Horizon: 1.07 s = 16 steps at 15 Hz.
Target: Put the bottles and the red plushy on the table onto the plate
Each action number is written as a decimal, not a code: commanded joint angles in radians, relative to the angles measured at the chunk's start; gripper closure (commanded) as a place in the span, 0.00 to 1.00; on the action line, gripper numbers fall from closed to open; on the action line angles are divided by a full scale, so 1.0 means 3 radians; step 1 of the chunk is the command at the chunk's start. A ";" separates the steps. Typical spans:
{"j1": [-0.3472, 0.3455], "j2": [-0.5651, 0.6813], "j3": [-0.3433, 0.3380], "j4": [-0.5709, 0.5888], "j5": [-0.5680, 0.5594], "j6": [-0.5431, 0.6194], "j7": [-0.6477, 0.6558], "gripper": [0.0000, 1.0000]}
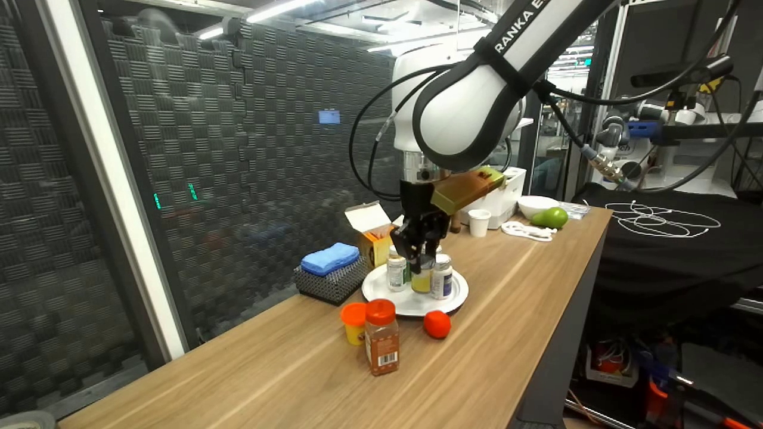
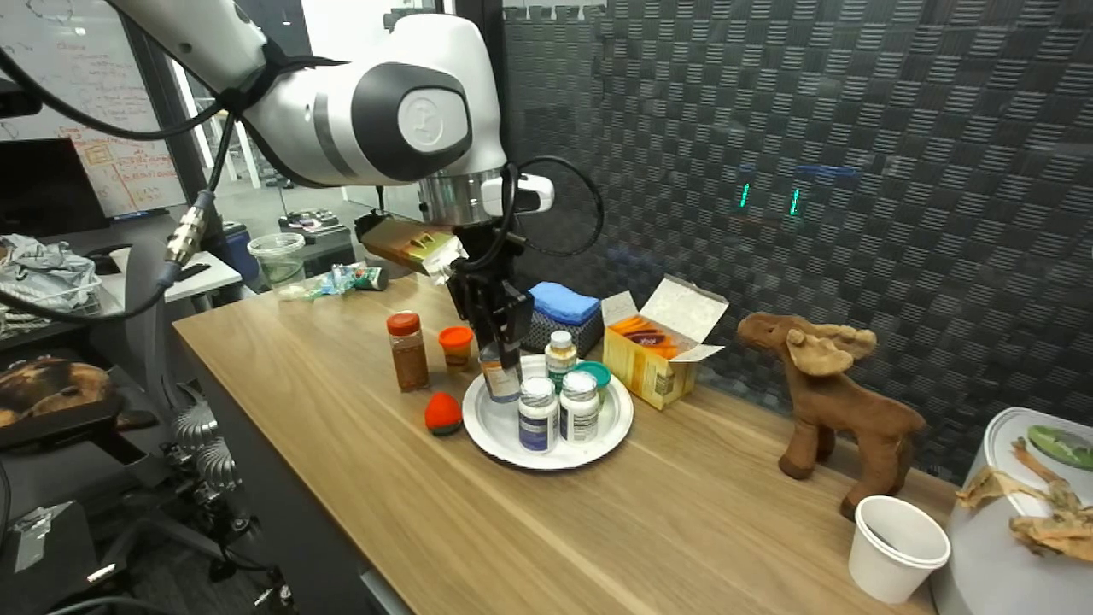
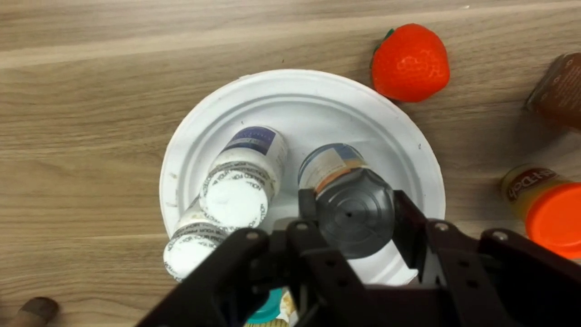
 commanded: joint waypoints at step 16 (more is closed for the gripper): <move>-0.0018 0.0146 0.0024 -0.0001 0.0145 0.0221 0.0090 0.31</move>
